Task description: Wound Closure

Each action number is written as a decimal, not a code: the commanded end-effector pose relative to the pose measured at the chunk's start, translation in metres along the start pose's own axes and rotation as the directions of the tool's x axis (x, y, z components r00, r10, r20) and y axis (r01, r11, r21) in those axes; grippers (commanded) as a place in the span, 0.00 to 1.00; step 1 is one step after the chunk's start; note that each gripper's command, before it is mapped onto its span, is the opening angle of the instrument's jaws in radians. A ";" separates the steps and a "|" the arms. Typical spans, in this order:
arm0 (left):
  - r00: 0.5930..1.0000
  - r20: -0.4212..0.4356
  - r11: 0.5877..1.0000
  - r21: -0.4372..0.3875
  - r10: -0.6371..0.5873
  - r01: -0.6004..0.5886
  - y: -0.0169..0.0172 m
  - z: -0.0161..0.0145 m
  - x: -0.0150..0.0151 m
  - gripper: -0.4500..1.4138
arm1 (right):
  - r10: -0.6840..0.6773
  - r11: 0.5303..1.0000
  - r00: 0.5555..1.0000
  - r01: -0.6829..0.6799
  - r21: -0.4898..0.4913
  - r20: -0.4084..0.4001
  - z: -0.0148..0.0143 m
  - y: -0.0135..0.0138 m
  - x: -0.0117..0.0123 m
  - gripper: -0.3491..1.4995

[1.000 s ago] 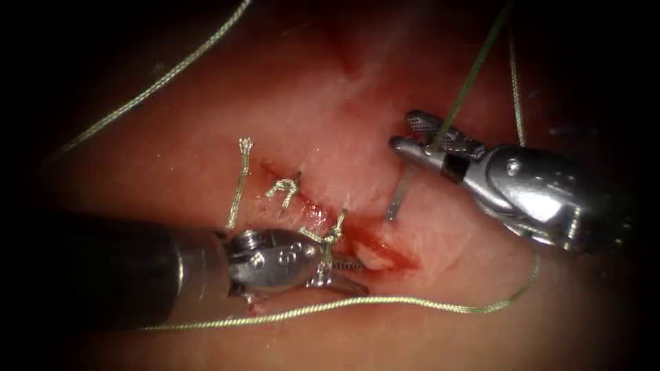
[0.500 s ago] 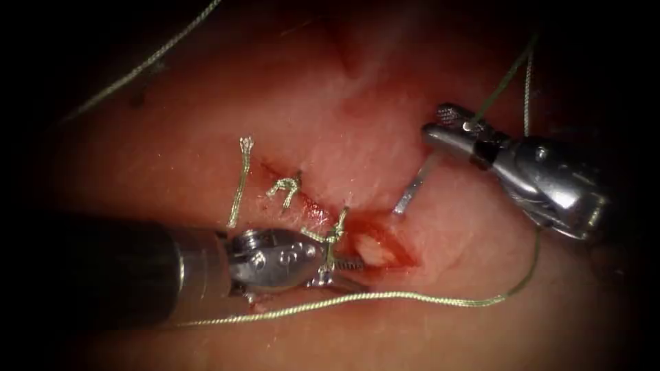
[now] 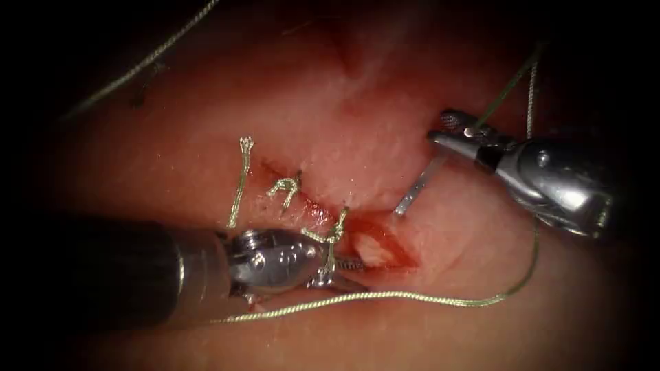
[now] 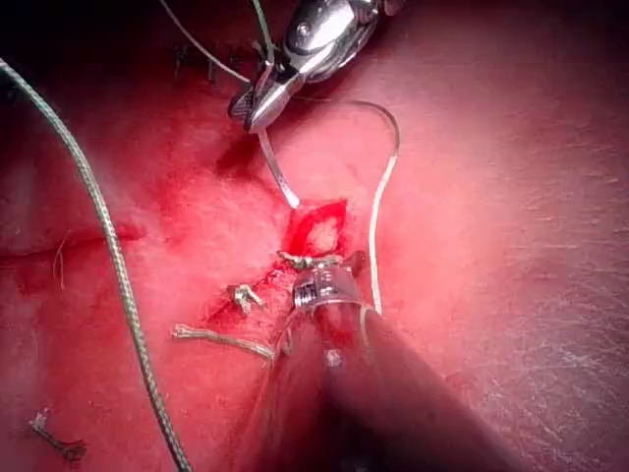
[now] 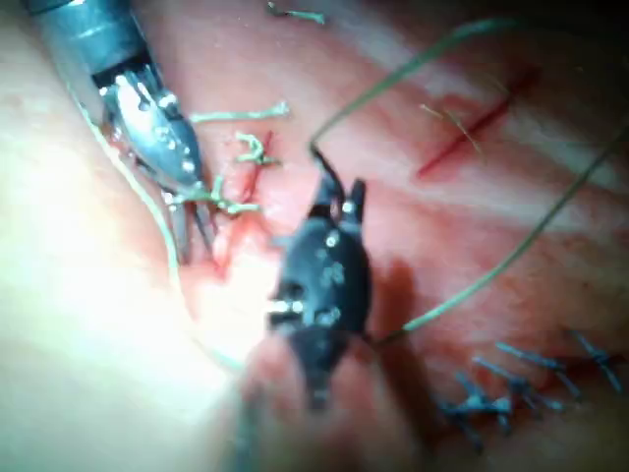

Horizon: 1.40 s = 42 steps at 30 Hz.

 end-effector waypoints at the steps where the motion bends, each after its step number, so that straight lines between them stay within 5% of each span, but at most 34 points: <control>1: 1.000 -0.001 1.000 -0.001 0.002 -0.002 -0.0003 0.0008 0.0000 0.36 | -0.001 1.000 1.000 0.001 -0.001 -0.002 0.0010 -0.0001 -0.0002 0.00; 20: 1.000 -0.001 1.000 -0.001 0.001 -0.001 -0.0001 0.0008 0.0001 0.36 | 0.126 0.992 0.992 -0.126 -0.015 -0.019 0.0023 0.0019 -0.0001 0.00; 33: 1.000 -0.001 1.000 -0.001 0.001 -0.001 -0.0001 0.0008 0.0001 0.36 | 0.365 0.931 0.931 -0.365 -0.007 0.000 0.0038 0.0035 -0.0019 0.00; 42: 1.000 -0.001 1.000 -0.001 0.001 -0.001 -0.0001 0.0008 0.0001 0.36 | 0.482 0.868 0.871 -0.489 0.083 0.095 0.0048 0.0013 -0.0046 0.00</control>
